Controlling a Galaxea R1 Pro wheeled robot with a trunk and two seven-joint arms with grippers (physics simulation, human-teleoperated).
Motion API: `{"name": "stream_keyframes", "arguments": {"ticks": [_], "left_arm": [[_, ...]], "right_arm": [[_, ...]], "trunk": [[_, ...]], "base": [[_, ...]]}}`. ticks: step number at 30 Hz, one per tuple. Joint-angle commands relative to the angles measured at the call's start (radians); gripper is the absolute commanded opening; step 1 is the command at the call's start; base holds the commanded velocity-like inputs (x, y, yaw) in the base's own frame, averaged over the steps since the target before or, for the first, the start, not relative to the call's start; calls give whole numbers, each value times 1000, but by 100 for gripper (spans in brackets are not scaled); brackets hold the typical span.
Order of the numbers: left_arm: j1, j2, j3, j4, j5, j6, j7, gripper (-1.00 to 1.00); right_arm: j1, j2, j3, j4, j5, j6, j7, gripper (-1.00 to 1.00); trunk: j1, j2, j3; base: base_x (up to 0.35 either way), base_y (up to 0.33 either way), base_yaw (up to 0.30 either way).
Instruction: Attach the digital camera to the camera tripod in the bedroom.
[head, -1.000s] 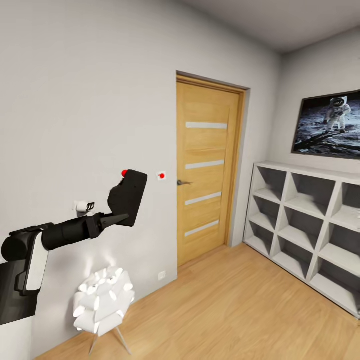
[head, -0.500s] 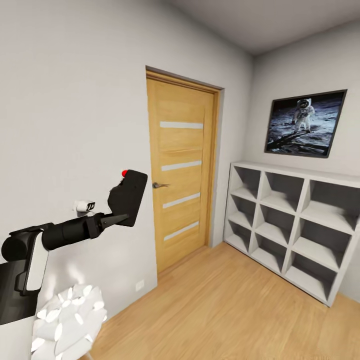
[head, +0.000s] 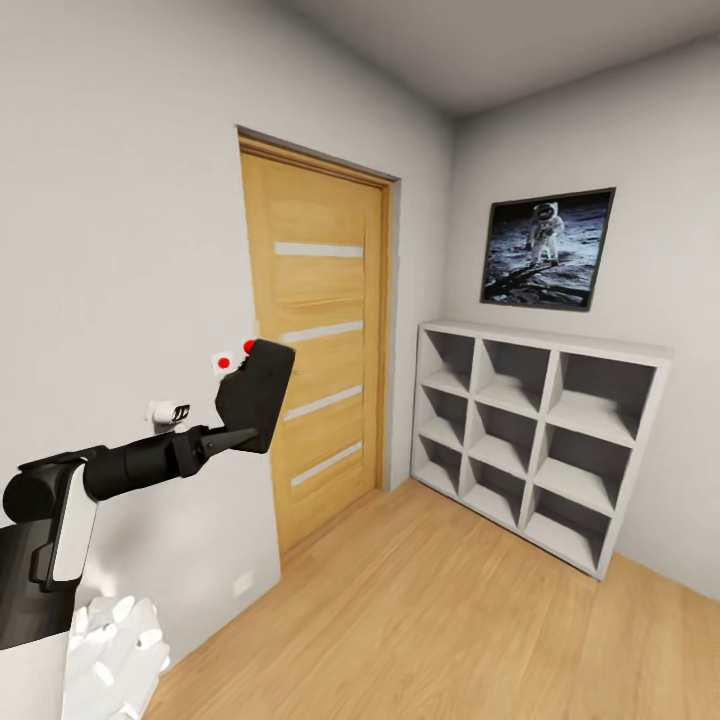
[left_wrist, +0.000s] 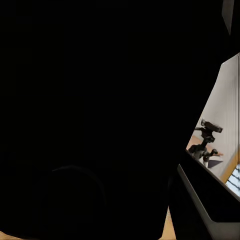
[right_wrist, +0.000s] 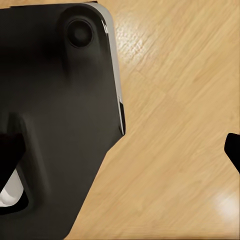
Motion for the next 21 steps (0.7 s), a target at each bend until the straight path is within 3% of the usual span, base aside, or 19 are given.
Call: {"name": "stream_keyframes", "arguments": {"ticks": [1, 16, 21], "left_arm": [[0, 0, 0, 0, 2, 7, -3, -100], [0, 0, 2, 0, 2, 7, -3, -100], [0, 0, 2, 0, 2, 7, -3, -100]], "right_arm": [[0, 0, 7, 2, -9, -6, 0, 100], [1, 0, 7, 2, -9, -8, 0, 100], [0, 0, 7, 2, -9, -9, 0, 100]], "trunk": [[0, -1, 0], [0, -1, 0], [0, -1, 0]], "base": [[1, 0, -176], [0, 0, -40], [0, 0, -155]]}}
